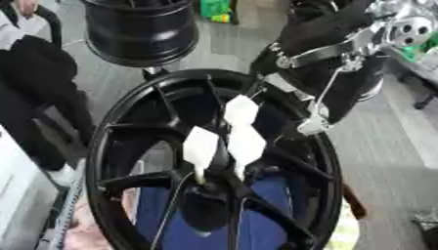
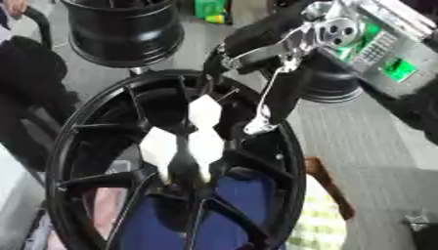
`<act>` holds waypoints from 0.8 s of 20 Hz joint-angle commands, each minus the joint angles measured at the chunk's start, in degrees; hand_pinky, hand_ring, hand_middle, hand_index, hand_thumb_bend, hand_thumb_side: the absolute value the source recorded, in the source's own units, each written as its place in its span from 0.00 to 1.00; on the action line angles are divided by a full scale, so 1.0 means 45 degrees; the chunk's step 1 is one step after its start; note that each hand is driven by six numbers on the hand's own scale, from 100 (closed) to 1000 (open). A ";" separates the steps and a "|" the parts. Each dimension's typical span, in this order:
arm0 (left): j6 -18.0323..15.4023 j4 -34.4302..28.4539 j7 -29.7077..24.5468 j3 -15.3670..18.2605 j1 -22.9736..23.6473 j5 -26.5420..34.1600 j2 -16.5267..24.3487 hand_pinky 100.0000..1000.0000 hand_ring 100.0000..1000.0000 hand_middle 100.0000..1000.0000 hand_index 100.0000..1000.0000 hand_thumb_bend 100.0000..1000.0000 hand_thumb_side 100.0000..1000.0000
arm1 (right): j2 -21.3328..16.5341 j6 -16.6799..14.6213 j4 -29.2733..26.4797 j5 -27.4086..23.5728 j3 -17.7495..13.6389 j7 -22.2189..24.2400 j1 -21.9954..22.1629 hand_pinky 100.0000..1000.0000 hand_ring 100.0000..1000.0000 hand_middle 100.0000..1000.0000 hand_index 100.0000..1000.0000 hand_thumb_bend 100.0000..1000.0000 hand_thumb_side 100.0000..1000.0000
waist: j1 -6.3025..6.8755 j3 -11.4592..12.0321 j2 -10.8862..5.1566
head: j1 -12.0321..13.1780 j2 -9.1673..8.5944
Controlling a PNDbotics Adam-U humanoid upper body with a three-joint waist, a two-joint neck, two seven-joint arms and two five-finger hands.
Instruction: Pull the pin out of the wheel hub.
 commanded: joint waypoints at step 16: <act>0.0027 -0.0210 -0.0021 0.0027 -0.0038 0.0004 0.0318 0.72 0.79 0.70 0.82 0.13 0.52 | -0.0084 0.0900 -0.1193 0.0204 0.0253 -0.0021 -0.0094 0.84 0.83 0.79 0.91 0.36 0.29 | 0.0027 -0.0053 -0.0074 | 0.0286 -0.0316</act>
